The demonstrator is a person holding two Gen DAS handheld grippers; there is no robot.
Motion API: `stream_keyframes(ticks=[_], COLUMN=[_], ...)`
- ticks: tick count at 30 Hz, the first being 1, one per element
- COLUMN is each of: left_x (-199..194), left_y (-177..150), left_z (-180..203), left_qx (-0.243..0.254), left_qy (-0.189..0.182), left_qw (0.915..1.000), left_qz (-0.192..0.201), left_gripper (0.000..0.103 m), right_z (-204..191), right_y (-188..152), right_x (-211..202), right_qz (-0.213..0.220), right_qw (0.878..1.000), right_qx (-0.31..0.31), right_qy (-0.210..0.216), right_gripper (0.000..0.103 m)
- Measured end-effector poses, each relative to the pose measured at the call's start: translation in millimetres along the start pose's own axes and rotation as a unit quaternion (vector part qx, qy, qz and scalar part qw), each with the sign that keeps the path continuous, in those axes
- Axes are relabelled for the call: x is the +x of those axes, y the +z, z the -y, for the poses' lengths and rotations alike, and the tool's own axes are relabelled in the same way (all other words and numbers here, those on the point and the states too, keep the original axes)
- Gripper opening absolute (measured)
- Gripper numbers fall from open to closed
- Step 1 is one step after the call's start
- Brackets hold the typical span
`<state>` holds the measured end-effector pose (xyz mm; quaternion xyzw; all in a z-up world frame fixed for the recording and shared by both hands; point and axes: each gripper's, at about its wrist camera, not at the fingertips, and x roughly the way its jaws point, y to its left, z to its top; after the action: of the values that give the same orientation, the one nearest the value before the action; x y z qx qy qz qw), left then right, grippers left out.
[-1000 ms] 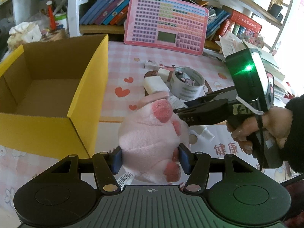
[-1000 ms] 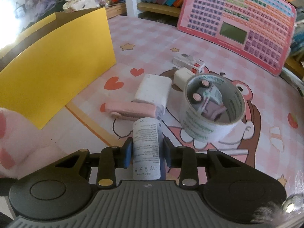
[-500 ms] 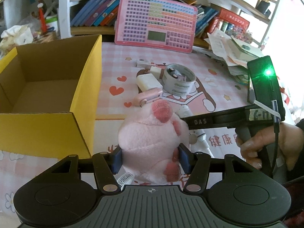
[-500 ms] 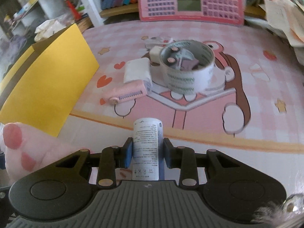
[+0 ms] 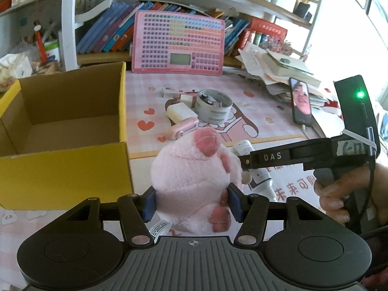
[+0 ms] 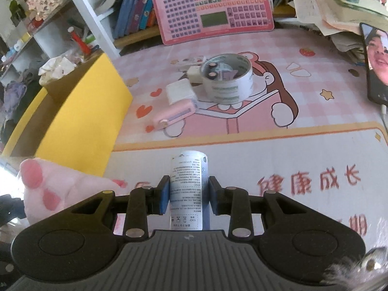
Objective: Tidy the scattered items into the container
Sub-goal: 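Carry the pig and spray bottle with both grippers over the yellow box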
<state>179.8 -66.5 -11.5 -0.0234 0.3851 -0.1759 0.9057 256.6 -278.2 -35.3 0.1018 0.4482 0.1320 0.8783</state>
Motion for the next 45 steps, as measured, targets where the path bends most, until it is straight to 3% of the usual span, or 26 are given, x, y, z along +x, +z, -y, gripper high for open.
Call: stream_keyframes(ticks=[8, 16, 22, 45], left_x=[-41.5, -81.5, -104.3, -140.8], left_y=[-28.6, -63.3, -82.9, -102.9], left_z=[-28.1, -65.7, -88.7, -133.8], left_qx=[-0.01, -0.05, -0.078, -0.114], left_qy=[-0.012, -0.014, -0.003, 0.02], left_qw=[0.9998, 0.9985, 0.9967, 0.9919], left_qz=[0.014, 0.016, 0.02, 0.052], left_gripper=[0.057, 0.058, 0.058, 0.058], right_z=[-47.8, -87.6, -124.6, -203.8], right_y=[-42.2, -91.7, -117.3, -131.1], right_x=[-30.0, -52.3, -60.4, -58.6], right_qz=[0.026, 0.039, 0.04, 0.044], right_qw=[0.999, 0.999, 0.998, 0.989], right_qx=[-0.012, -0.005, -0.034, -0.138], right_qy=[-0.024, -0.035, -0.03, 0.002], right_gripper=[0.03, 0.03, 0.03, 0.03])
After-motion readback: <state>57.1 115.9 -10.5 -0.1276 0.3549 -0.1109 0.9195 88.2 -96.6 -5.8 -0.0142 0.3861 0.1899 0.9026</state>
